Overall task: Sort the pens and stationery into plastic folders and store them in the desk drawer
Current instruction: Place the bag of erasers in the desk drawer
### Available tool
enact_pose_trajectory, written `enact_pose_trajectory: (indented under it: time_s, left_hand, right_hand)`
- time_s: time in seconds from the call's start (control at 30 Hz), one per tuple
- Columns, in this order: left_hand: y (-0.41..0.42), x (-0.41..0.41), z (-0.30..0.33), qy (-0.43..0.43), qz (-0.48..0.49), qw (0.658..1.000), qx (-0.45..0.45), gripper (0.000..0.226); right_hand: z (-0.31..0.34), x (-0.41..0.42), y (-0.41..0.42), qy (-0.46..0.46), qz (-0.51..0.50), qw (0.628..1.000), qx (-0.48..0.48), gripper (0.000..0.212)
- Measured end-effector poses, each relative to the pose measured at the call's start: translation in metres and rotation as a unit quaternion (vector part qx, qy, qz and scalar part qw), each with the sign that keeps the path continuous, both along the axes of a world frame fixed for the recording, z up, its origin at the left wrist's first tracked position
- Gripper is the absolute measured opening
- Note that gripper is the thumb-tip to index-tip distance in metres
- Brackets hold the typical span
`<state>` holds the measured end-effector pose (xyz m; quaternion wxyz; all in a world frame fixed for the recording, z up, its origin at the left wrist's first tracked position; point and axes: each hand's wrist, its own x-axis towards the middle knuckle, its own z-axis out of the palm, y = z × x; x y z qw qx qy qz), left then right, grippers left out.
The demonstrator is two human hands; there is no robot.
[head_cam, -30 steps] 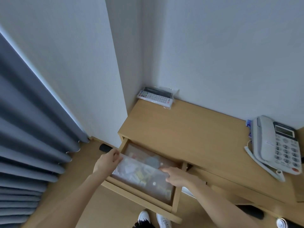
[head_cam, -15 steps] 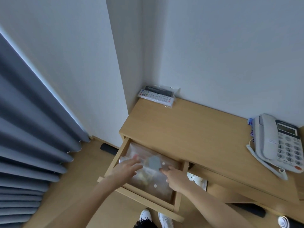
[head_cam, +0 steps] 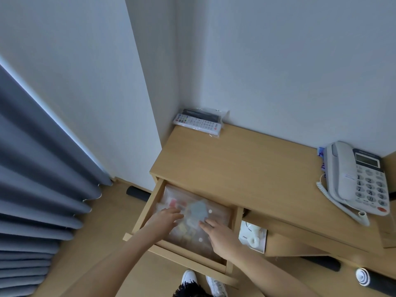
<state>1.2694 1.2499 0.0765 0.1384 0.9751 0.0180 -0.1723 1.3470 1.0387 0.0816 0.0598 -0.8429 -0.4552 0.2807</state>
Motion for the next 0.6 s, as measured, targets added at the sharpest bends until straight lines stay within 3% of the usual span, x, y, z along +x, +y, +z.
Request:
enact_pose_trajectory:
  time_s: [0.27, 0.4, 0.5, 0.6]
  left_hand:
    - [-0.002, -0.007, -0.004, 0.067, -0.004, 0.998, -0.004, 0.068]
    - [-0.003, -0.009, -0.007, 0.045, -0.007, 0.999, 0.021, 0.071]
    - [-0.006, -0.011, -0.007, 0.025, -0.019, 0.997, 0.067, 0.075]
    - [-0.003, -0.017, -0.007, -0.009, -0.039, 0.995, 0.092, 0.096]
  right_hand:
    - [-0.019, 0.001, 0.001, -0.010, -0.006, 1.000, -0.027, 0.071]
    - [-0.016, 0.000, -0.002, -0.015, -0.011, 1.000, -0.019, 0.062]
    - [-0.012, 0.001, -0.005, -0.044, 0.001, 0.998, 0.033, 0.054]
    - [-0.014, 0.001, -0.007, -0.089, 0.033, 0.991, 0.095, 0.056]
